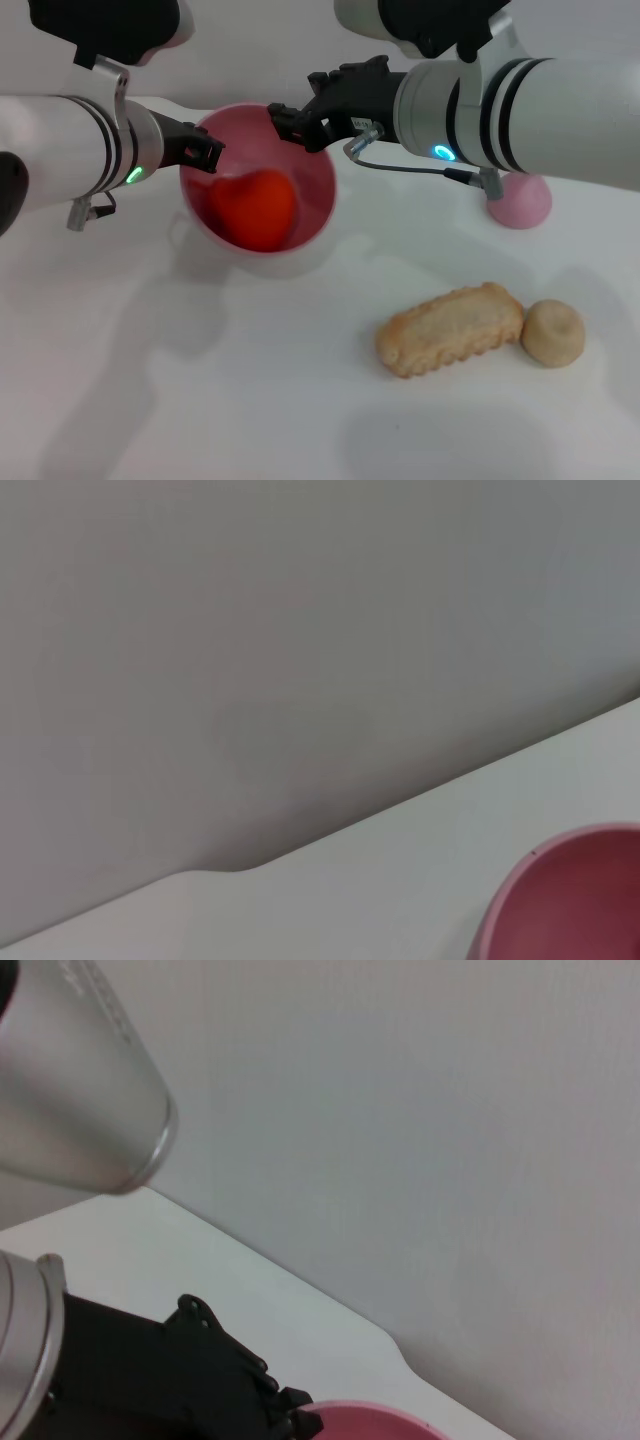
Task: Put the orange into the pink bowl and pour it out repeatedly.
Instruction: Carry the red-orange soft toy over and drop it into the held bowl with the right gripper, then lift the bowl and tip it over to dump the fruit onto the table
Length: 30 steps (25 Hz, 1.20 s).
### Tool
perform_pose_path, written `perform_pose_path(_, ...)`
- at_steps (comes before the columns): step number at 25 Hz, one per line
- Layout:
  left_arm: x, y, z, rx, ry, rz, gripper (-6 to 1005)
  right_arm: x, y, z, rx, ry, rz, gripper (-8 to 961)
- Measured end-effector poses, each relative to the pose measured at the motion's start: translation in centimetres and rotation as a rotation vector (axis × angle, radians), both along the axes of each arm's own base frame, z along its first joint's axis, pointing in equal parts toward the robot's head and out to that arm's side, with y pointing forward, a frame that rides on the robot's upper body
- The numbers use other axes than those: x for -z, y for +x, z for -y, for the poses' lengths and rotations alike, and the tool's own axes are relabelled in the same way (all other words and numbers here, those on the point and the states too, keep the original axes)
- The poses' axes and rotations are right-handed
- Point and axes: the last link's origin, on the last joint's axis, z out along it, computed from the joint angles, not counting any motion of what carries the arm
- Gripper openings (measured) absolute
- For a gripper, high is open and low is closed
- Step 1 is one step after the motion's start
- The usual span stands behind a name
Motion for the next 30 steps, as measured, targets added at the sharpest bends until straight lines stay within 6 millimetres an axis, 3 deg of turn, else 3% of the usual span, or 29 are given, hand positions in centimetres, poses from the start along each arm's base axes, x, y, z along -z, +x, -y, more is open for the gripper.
perform_pose_path(4,-0.1,0.0,-0.1,0.022,0.002,-0.017,45,-0.6,0.7,-0.4,0.054,0.024,-0.021,529)
perform_pose_path(12,0.1,-0.2,-0.2,0.119,-0.014,-0.096,45,-4.4,7.4,-2.2,0.319,0.154,-0.059,529)
perform_pose_path(17,2.2,-0.2,0.5,0.24,-0.06,-0.251,45,-5.6,10.8,-2.1,0.419,0.191,-0.06,529)
perform_pose_path(20,3.6,0.5,1.4,0.343,-0.078,-0.394,45,-5.9,12.1,-1.9,0.456,0.199,-0.051,529)
perform_pose_path(24,3.9,0.8,1.7,0.378,-0.077,-0.442,45,-5.9,13.6,-1.8,0.496,0.198,-0.033,529)
perform_pose_path(30,4.6,1.7,3.0,0.53,-0.015,-0.666,45,-5.8,14.6,-1.6,0.522,0.194,-0.022,529)
